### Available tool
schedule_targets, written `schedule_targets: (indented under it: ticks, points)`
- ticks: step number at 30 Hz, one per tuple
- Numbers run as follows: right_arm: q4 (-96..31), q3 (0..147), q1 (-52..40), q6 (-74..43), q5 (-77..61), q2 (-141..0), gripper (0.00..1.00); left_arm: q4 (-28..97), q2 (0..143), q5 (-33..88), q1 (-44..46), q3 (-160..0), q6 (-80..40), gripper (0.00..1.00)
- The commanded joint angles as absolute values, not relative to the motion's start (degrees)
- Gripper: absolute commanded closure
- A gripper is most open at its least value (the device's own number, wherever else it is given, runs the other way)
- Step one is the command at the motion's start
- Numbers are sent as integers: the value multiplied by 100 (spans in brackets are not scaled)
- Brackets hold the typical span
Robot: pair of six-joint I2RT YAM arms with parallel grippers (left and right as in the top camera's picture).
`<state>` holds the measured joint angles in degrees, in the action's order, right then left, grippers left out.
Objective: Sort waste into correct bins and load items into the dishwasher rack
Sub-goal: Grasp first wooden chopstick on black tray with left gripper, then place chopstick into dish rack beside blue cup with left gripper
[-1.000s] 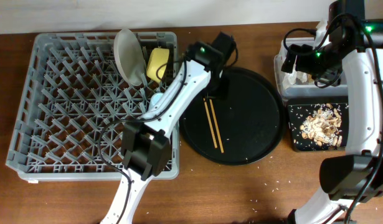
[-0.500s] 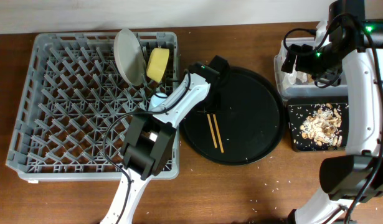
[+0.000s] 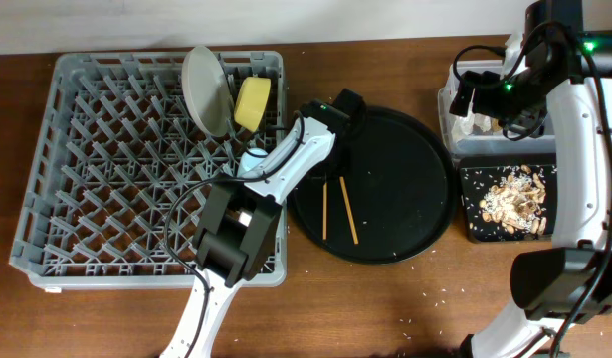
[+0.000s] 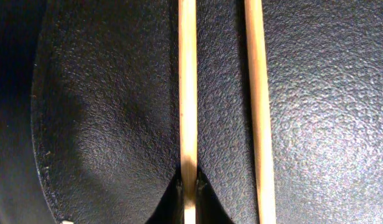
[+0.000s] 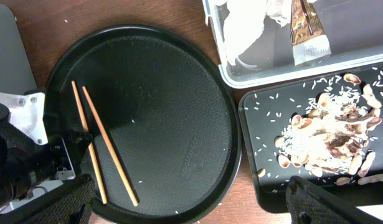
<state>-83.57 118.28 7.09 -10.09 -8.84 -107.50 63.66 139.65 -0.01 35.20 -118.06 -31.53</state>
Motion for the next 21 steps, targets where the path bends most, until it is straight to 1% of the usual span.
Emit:
schedule_targets:
  ticks: [1, 3, 6, 10, 14, 15, 18, 19, 21]
  points:
    - [-8359, 11915, 683, -985, -812, -10687, 2, 6322, 14335, 228, 3583, -11727, -3210, 99]
    - [-8359, 11915, 683, -985, -812, -10687, 2, 6324, 14335, 285, 3583, -11782, -3155, 99]
    - [-8357, 11915, 683, -985, -812, -10687, 2, 6449, 14333, 434, 3544, -12068, -2724, 99]
    - [-8359, 11915, 683, -985, -812, -10687, 1, 7417, 14324, 390, 3415, -13264, -2370, 99]
    - [-8359, 11915, 683, -985, -812, -10687, 1, 8503, 14324, 102, 3275, -14964, -2071, 99]
    - [-8359, 11915, 683, -985, -812, -10687, 2, 8910, 14324, 56, 3177, -15681, -2064, 99]
    - [-8359, 11915, 679, -985, -812, -10687, 1, 9675, 14324, -226, 3004, -16735, -2032, 99]
    - [-8357, 11915, 679, -985, -812, -10687, 1, 9675, 14261, 43, 2943, -16886, -1559, 99]
    - [-8359, 11915, 679, -985, -812, -10687, 1, 9673, 13959, 172, 2845, -16894, -1498, 99]
